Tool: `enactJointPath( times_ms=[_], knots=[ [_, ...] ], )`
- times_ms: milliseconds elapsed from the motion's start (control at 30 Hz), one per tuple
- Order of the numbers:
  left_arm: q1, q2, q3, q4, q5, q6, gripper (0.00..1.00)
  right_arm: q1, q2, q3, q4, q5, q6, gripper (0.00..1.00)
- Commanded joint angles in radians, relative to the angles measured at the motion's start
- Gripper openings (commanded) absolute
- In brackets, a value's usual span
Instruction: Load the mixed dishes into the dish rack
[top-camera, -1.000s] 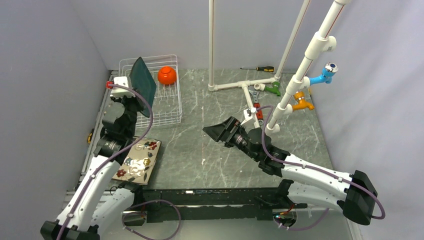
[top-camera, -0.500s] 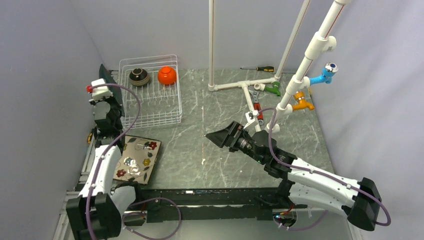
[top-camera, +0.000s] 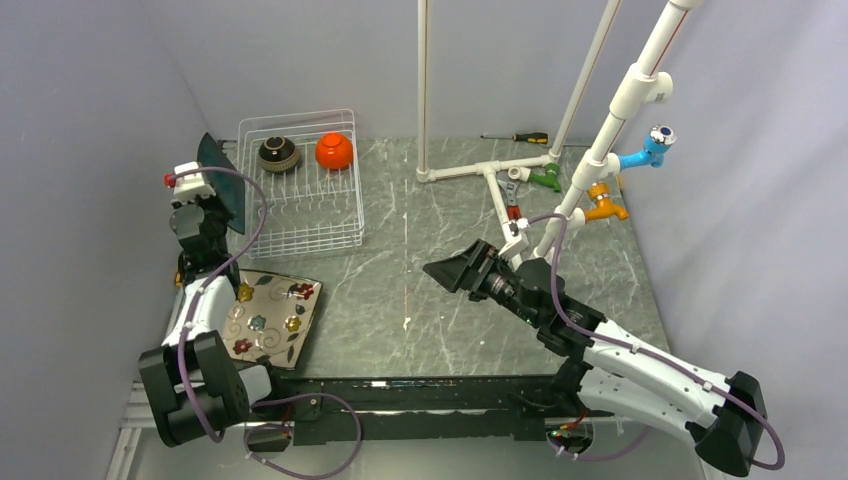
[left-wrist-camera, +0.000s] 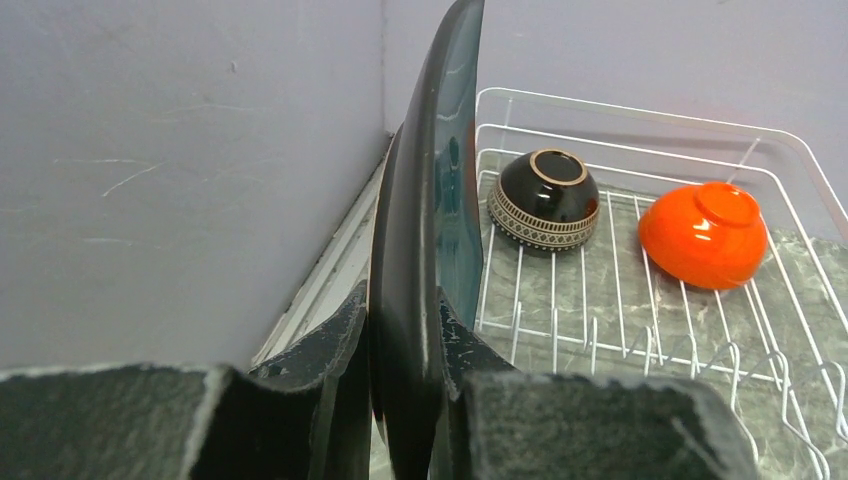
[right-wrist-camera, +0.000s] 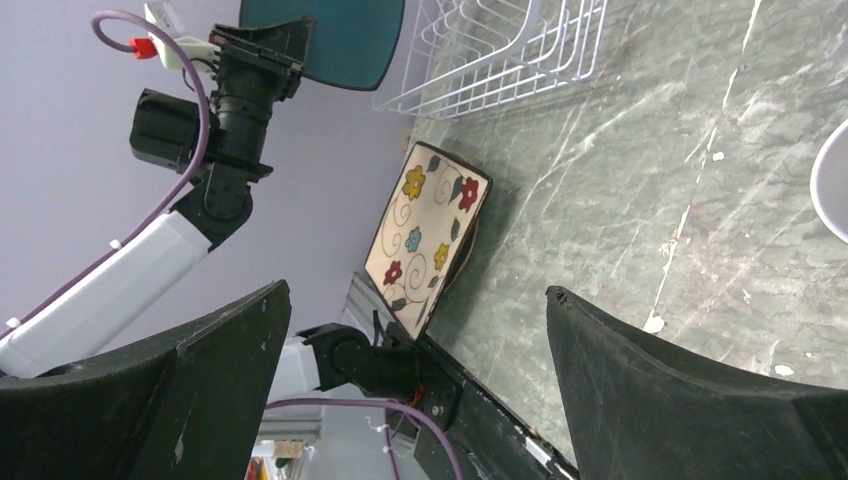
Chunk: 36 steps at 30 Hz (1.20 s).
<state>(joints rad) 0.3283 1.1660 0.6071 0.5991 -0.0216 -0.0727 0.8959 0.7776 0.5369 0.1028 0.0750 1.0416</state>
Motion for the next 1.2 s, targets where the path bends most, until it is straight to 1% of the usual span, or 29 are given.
enactJointPath(
  times_ms=[0,100,267,367,467,900,1167],
  knots=[
    [0.008,-0.01,0.044,0.24,0.086,0.002,0.0,-0.025,0.025,0.003,0.037,-0.064,-0.007,1.0],
    [0.009,0.018,0.037,0.241,0.086,0.017,0.0,-0.042,0.057,0.001,0.068,-0.11,0.002,1.0],
    [0.009,0.05,0.028,0.257,0.087,0.019,0.0,-0.051,0.078,-0.004,0.1,-0.137,0.011,0.99],
    [0.009,0.065,0.034,0.235,0.091,0.027,0.0,-0.053,0.068,-0.007,0.093,-0.133,0.014,0.99],
    [0.009,0.094,0.021,0.279,0.1,0.031,0.0,-0.055,0.052,-0.011,0.085,-0.124,0.015,0.99],
    [0.009,0.18,-0.002,0.329,0.133,-0.004,0.0,-0.057,0.044,-0.015,0.092,-0.124,0.032,0.99],
    [0.005,0.212,-0.009,0.336,0.113,-0.009,0.0,-0.057,0.048,-0.013,0.095,-0.122,0.035,0.99]
  ],
)
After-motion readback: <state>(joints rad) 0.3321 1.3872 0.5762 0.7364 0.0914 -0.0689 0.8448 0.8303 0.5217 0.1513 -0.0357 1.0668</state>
